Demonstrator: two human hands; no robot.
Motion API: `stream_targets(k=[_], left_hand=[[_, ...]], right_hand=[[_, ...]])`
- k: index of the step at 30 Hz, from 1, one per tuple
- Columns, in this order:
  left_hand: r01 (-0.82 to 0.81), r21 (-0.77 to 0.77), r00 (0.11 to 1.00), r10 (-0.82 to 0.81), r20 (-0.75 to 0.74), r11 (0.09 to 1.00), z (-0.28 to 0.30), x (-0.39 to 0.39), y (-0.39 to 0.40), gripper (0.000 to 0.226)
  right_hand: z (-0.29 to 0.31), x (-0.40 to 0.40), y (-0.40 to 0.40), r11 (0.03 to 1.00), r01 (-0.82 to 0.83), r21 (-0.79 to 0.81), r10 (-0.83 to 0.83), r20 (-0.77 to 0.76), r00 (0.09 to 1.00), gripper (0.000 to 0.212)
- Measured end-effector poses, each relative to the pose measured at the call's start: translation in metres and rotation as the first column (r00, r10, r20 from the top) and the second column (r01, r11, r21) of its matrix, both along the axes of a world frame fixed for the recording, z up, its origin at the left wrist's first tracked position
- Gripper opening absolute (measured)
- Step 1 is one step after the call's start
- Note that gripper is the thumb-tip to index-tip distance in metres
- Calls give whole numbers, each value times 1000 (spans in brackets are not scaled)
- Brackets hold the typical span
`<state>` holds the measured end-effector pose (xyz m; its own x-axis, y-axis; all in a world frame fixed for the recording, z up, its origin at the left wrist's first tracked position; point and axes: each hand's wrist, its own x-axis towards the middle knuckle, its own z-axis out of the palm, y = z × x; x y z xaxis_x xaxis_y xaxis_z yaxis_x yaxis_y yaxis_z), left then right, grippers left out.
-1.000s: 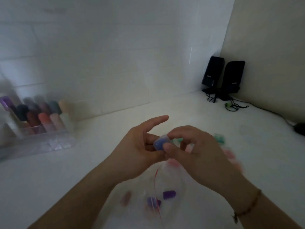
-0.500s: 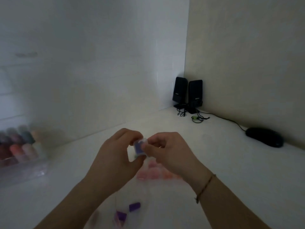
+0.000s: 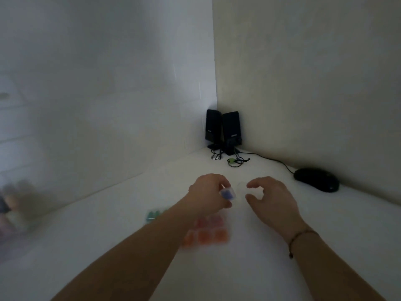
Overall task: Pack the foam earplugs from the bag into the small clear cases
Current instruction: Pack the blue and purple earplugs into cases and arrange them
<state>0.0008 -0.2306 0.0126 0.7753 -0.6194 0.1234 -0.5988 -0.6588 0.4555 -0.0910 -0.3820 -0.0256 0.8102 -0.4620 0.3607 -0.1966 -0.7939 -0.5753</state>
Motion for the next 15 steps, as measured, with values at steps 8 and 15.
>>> stream_targets(k=[8, 15], left_hand=[[-93, 217, 996, 87, 38, 972, -10, -3, -26, 41], [-71, 298, 996, 82, -26, 952, -8, -2, -24, 43]], right_hand=[[-9, 7, -9, 992, -3, -130, -15, -143, 990, 33], [-11, 8, -15, 991, -18, -130, -4, -162, 987, 29]])
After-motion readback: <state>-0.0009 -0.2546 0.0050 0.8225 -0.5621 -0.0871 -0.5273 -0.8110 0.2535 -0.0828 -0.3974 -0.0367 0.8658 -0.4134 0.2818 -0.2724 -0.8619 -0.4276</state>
